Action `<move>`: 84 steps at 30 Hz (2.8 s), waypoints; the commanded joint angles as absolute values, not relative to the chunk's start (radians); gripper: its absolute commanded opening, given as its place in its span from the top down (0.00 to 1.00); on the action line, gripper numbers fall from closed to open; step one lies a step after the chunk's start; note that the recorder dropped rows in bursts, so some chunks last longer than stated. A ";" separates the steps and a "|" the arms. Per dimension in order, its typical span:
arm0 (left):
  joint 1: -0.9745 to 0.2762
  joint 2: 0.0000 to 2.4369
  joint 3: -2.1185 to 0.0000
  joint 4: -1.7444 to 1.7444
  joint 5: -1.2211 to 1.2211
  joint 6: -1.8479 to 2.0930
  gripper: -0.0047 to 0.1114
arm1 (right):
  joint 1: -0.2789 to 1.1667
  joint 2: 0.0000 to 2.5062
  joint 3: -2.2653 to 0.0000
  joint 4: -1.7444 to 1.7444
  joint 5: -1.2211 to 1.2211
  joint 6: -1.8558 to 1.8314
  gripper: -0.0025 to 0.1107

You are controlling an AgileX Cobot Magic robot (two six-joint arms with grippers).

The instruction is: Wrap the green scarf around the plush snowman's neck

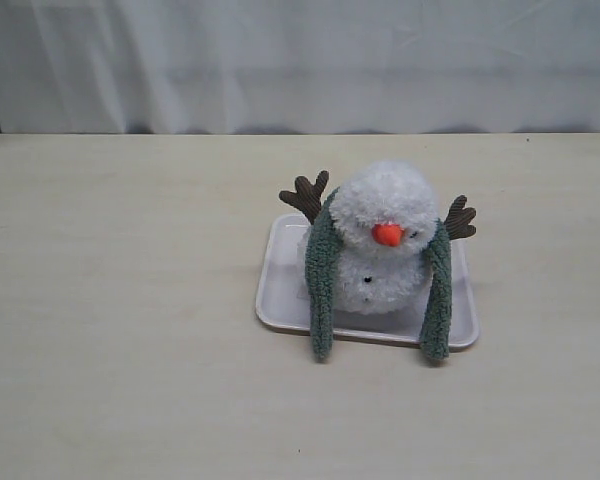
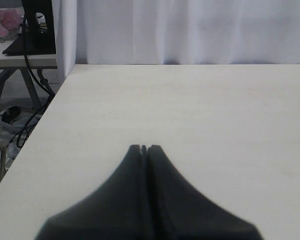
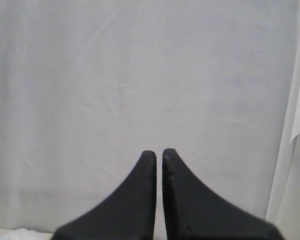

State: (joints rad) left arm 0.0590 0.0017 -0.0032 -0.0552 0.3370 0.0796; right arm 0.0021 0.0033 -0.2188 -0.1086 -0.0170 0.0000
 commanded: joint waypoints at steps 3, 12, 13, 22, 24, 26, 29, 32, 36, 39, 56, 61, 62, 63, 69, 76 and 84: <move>0.064 0.000 0.000 -0.054 0.323 0.077 0.96 | -0.003 0.000 -0.162 -0.120 -0.080 -0.068 0.94; 0.064 0.000 0.000 -0.054 0.323 0.077 0.96 | -0.003 0.000 -0.089 -0.030 -0.078 -0.168 0.94; 0.064 0.000 0.000 -0.054 0.323 0.077 0.96 | -0.003 0.000 -0.079 -0.030 -0.074 -0.168 0.94; 0.064 0.000 0.000 -0.054 0.323 0.077 0.96 | -0.003 0.000 -0.006 0.046 -0.074 -0.166 0.94; 0.064 0.000 0.000 -0.054 0.323 0.077 0.96 | -0.003 0.000 0.000 0.046 -0.074 -0.164 0.94; 0.064 0.000 0.000 -0.054 0.323 0.077 0.96 | -0.003 0.000 0.000 0.046 -0.069 -0.147 0.94; 0.064 0.000 0.000 -0.054 0.323 0.077 0.96 | -0.003 0.000 0.000 0.046 -0.008 -0.116 0.94; 0.064 0.000 0.000 -0.054 0.323 0.077 0.96 | -0.003 0.000 0.000 0.046 0.014 -0.111 0.94; 0.064 0.000 0.000 -0.054 0.323 0.077 0.96 | -0.017 0.000 0.000 0.034 0.090 -0.085 0.94; 0.064 0.000 0.000 -0.054 0.323 0.077 0.96 | -0.027 0.000 0.000 -0.043 0.157 0.020 0.94; 0.064 0.000 0.000 -0.054 0.323 0.077 0.96 | -0.027 0.000 0.000 -0.044 0.337 -0.037 0.94; 0.064 0.000 0.000 -0.054 0.323 0.077 0.96 | -0.027 0.000 0.000 -0.044 0.342 0.016 0.94; 0.064 0.000 0.000 -0.054 0.323 0.077 0.96 | -0.027 0.000 0.000 -0.044 0.342 0.016 0.94; 0.064 0.000 0.000 -0.054 0.323 0.077 0.96 | -0.027 0.000 0.000 -0.044 0.342 0.011 0.94; 0.064 0.000 0.000 -0.054 0.323 0.077 0.96 | -0.027 0.000 0.000 -0.044 0.349 -0.007 0.94; 0.064 0.000 0.000 -0.054 0.323 0.077 0.96 | -0.027 0.000 0.000 -0.037 0.349 -0.007 0.94; 0.064 0.000 0.000 -0.054 0.323 0.077 0.96 | -0.028 0.000 0.000 -0.038 0.347 -0.007 0.94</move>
State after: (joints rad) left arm 0.0590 0.0017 -0.0032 -0.0552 0.3370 0.0796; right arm -0.0202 0.0051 -0.0030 -0.0387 0.3486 0.0000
